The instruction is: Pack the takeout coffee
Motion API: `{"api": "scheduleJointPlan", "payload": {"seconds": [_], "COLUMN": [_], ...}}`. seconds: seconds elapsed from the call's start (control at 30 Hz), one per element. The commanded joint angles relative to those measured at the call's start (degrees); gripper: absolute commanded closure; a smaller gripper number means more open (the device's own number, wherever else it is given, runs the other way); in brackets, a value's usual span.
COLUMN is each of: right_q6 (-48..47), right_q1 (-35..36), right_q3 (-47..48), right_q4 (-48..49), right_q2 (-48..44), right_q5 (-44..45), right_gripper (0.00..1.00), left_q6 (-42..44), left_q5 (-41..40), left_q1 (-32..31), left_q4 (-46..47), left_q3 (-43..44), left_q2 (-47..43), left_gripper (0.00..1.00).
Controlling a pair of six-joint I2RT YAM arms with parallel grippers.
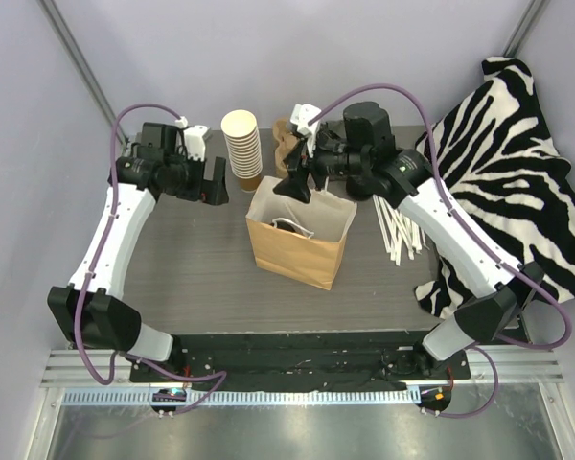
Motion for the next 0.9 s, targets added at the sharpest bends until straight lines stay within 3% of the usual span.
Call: {"api": "scheduleJointPlan", "payload": {"seconds": [0.0, 0.23, 0.43, 0.53, 0.67, 0.87], "right_q6": [5.53, 14.23, 22.6, 22.34, 21.82, 19.53], "right_q1": [0.2, -3.21, -19.53, -26.83, -34.31, -39.61], "right_q3": [5.71, 13.27, 17.06, 11.46, -2.32, -12.89], "right_q4": [2.65, 3.62, -0.75, -2.26, -3.32, -5.6], "right_q2": [-2.64, -2.55, 0.26, -0.79, -4.04, -7.91], "right_q5": [3.92, 14.57, 13.96, 15.44, 13.96, 13.86], "right_gripper": [0.19, 0.0, 0.0, 0.0, 0.0, 0.0], "left_q6": [1.96, -1.81, -3.23, -2.17, -1.73, -1.11], "left_q5": [2.6, 9.1, 6.66, 3.66, 2.69, -0.47], "left_q1": [2.39, 9.16, 12.33, 12.33, 12.33, 12.33], "left_q4": [-2.1, -6.14, -7.45, -9.48, -8.78, -7.29], "left_q3": [4.34, 11.19, 18.05, 19.38, 14.12, 6.73], "left_q2": [0.41, 4.18, 6.73, 7.96, 6.91, 5.77], "left_gripper": [0.0, 0.0, 0.0, 0.0, 0.0, 0.0]}}
